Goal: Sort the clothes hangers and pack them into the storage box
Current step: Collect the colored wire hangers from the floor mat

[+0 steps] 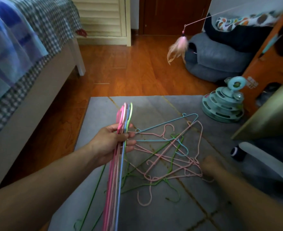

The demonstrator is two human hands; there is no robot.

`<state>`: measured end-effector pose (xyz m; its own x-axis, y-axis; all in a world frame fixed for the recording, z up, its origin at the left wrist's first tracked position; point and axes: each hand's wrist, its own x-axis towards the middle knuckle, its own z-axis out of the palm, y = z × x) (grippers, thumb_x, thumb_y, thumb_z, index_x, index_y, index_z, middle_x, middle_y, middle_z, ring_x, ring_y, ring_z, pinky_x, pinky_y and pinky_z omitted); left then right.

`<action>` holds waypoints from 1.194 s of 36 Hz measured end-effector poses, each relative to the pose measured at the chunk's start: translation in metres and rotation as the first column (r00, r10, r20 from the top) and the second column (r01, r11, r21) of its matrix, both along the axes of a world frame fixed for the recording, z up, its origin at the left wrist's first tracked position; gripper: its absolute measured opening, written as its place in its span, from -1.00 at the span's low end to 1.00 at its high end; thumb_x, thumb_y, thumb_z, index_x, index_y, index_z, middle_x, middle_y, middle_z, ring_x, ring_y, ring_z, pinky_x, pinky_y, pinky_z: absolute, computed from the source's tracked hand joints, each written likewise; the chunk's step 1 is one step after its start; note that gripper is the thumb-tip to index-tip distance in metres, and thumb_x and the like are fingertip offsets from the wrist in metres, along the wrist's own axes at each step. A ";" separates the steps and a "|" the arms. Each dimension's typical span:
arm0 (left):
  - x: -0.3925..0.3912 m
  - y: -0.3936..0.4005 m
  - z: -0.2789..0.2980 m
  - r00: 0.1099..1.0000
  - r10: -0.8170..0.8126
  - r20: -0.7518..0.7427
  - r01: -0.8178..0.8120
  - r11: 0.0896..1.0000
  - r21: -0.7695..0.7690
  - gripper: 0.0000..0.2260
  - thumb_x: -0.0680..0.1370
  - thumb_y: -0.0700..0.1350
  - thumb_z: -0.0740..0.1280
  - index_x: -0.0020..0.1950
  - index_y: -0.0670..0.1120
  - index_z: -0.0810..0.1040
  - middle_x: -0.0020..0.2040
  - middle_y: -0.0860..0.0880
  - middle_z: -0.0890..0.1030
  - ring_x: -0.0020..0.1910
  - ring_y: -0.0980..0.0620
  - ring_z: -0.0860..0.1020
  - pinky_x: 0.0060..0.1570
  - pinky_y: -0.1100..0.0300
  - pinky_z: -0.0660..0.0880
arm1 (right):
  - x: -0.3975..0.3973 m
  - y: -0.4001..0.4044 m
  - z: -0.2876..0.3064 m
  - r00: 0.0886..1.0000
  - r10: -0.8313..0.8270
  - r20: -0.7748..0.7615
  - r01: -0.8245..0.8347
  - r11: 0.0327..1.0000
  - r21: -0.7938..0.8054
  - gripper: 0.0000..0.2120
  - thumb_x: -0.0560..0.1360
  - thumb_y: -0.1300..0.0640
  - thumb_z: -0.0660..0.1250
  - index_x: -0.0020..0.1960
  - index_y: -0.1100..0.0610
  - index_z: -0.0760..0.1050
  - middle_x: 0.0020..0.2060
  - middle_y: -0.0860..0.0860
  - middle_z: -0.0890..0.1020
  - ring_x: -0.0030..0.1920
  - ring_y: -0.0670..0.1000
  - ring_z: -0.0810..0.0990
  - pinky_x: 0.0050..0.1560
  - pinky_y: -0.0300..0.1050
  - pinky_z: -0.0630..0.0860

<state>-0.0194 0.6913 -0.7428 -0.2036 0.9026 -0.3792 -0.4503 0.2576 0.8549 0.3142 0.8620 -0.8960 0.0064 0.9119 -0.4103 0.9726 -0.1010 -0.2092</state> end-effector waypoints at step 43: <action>-0.045 -0.004 0.005 0.871 0.385 -0.304 -0.445 0.882 -0.157 -0.81 0.60 -0.42 0.21 0.00 -0.17 0.54 -0.14 -0.16 0.60 -0.29 -0.07 0.60 -0.33 0.13 0.51 | -0.154 0.020 0.158 0.841 0.375 -0.389 -0.128 0.838 0.531 -0.78 0.60 0.14 0.25 -0.12 0.24 0.57 -0.19 0.23 0.67 -0.21 0.20 0.63 -0.18 -0.01 0.55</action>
